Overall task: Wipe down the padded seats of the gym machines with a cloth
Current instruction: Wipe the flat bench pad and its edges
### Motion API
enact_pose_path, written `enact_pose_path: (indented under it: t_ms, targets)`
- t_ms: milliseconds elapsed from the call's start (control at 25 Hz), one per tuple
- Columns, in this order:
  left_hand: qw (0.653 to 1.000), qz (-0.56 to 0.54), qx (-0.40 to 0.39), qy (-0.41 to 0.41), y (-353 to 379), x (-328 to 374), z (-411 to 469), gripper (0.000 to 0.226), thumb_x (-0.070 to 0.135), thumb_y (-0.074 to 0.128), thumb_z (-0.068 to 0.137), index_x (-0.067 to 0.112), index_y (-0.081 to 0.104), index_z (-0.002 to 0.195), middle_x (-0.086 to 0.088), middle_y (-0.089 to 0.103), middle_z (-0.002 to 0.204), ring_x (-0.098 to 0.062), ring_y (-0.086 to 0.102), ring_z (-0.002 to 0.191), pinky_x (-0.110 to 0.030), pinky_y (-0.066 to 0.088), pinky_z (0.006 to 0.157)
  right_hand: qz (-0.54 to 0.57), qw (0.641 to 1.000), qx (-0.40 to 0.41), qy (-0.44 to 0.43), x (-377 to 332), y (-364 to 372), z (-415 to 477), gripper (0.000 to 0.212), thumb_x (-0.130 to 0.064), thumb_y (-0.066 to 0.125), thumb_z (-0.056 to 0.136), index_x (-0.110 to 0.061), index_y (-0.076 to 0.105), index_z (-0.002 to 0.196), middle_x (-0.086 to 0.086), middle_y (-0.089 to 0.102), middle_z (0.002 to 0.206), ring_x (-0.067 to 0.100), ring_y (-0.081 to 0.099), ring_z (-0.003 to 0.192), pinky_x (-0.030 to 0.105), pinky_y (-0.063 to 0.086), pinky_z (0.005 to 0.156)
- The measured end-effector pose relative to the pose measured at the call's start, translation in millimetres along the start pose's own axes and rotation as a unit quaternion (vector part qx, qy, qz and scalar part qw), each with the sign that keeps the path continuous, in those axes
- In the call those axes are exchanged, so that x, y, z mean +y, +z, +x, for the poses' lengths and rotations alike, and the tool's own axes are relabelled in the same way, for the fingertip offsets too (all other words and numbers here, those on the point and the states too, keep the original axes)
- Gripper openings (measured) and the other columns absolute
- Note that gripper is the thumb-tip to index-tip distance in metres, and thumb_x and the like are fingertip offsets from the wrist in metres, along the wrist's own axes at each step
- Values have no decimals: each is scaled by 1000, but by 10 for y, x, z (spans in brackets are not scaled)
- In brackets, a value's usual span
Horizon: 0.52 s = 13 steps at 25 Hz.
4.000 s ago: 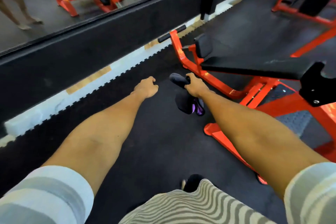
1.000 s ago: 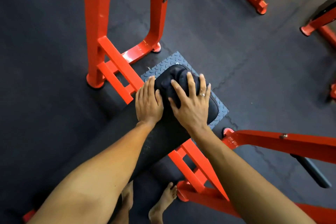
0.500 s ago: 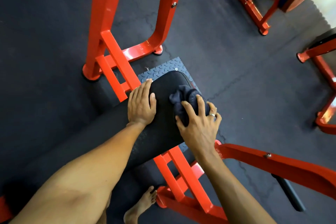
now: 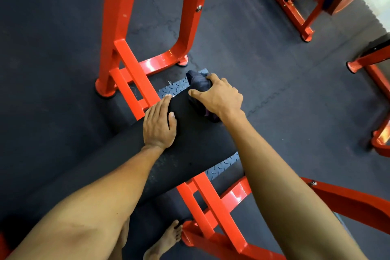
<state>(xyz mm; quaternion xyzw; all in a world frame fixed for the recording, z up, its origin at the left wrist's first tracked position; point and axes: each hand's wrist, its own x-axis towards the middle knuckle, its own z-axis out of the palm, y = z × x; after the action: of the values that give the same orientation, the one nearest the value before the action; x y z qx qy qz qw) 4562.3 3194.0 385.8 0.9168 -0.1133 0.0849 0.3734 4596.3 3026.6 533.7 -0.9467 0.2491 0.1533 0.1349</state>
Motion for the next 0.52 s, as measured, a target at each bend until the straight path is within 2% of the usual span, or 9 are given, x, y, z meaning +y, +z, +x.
enact_pose_path:
  t_ms: [160, 320, 400, 520]
  targets:
    - [1000, 1, 4, 3, 1, -13, 1, 52, 25, 38, 98, 9, 50, 146, -7, 56, 146, -24, 54, 132, -43, 42, 109, 54, 995, 32, 71, 570, 33, -536, 71, -82, 54, 72, -48, 49, 134, -7, 66, 123, 29, 62, 114, 43, 41, 85]
    - [1000, -1, 1, 3, -4, -12, -1, 52, 26, 38, 99, 9, 50, 147, -7, 56, 146, -24, 53, 132, -42, 40, 110, 91, 986, 76, 118, 915, 229, -1082, 65, -81, 56, 77, -45, 49, 130, -7, 59, 127, 29, 59, 118, 44, 44, 92]
    - [1000, -1, 1, 3, -1, 6, -10, 52, 26, 38, 99, 8, 50, 146, -7, 56, 146, -24, 53, 132, -42, 40, 110, 58, 987, 106, 103, 833, 308, -942, 69, -81, 55, 78, -41, 49, 134, -3, 55, 132, 32, 55, 122, 45, 43, 98]
    - [1000, -4, -1, -3, 11, 28, 21, 51, 25, 37, 99, 9, 51, 146, -7, 57, 145, -24, 54, 131, -42, 40, 110, -8, 989, 148, 32, 380, 380, -484, 70, -77, 57, 81, -40, 49, 140, 2, 48, 141, 37, 47, 127, 49, 34, 110]
